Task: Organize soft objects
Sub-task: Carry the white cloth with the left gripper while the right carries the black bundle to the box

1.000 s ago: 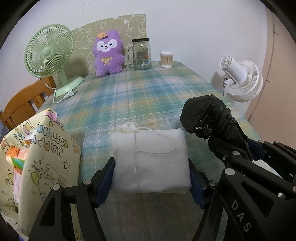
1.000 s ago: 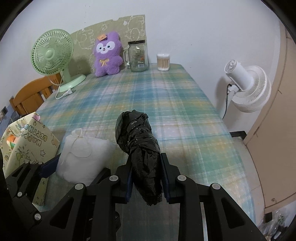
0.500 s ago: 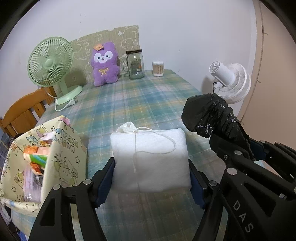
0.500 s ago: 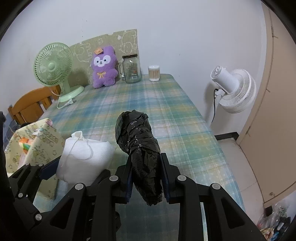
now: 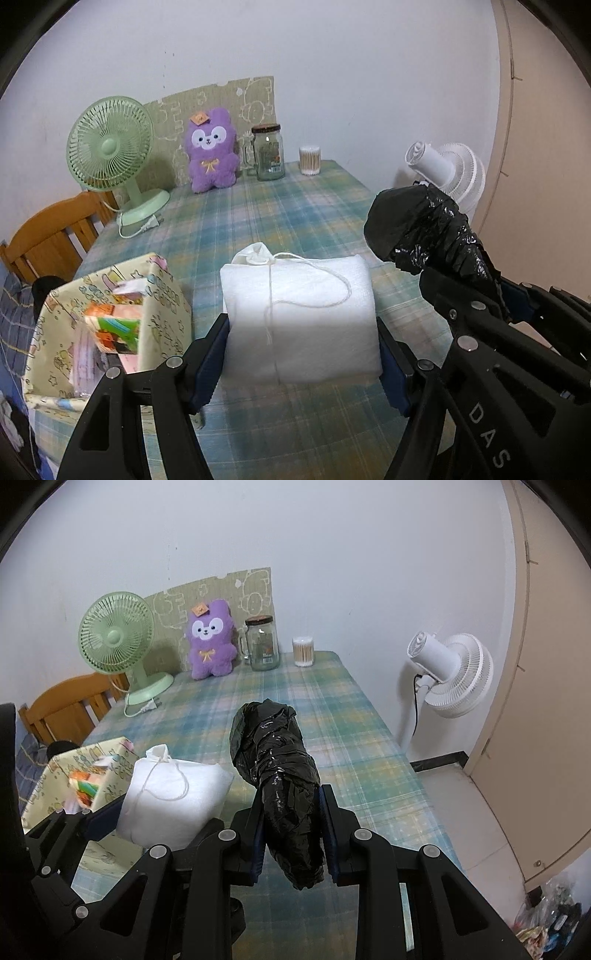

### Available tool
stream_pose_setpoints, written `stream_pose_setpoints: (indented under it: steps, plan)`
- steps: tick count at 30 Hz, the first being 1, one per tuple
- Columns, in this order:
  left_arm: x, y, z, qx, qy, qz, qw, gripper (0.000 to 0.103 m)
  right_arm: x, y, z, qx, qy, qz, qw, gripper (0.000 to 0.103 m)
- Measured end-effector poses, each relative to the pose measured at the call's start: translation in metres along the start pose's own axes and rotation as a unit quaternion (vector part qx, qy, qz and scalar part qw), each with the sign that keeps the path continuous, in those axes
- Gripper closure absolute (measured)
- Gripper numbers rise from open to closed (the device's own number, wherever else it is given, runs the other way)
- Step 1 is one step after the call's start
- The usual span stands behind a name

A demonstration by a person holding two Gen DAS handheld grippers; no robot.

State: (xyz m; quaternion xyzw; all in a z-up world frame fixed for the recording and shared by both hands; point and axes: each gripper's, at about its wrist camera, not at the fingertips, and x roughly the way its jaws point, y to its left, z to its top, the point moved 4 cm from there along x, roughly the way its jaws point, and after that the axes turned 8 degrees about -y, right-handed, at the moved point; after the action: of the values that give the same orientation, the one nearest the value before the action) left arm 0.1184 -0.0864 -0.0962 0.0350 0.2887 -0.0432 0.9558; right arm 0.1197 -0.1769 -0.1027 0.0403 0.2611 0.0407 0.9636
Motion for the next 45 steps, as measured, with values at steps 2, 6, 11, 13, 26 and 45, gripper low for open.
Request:
stream_pose_setpoints:
  steps: [2,6,11,13,26,45]
  plan:
    - [-0.005,0.001,0.003,0.002,-0.005,-0.002,1.0,0.029,-0.006,0.001,0.003,0.001,-0.005,-0.001,1.0,0.074]
    - [-0.02,0.002,0.009,0.004,-0.019,-0.006,0.9998,0.029,-0.02,0.005,0.011,0.001,-0.019,-0.003,1.0,0.074]
    - [-0.034,0.008,0.016,0.004,-0.034,-0.007,0.9994,0.029,-0.034,0.013,0.019,-0.003,-0.038,-0.009,0.999,0.074]
    - [-0.039,0.011,0.018,0.004,-0.037,-0.009,0.9993,0.029,-0.038,0.015,0.02,0.001,-0.039,-0.008,0.999,0.074]
    - [-0.052,0.044,0.023,0.001,-0.048,-0.007,0.9988,0.029,-0.046,0.048,0.025,0.008,-0.049,0.004,0.999,0.074]
    - [-0.048,0.106,0.016,-0.016,-0.049,0.026,0.9983,0.029,-0.025,0.11,0.024,-0.001,-0.04,0.044,0.998,0.074]
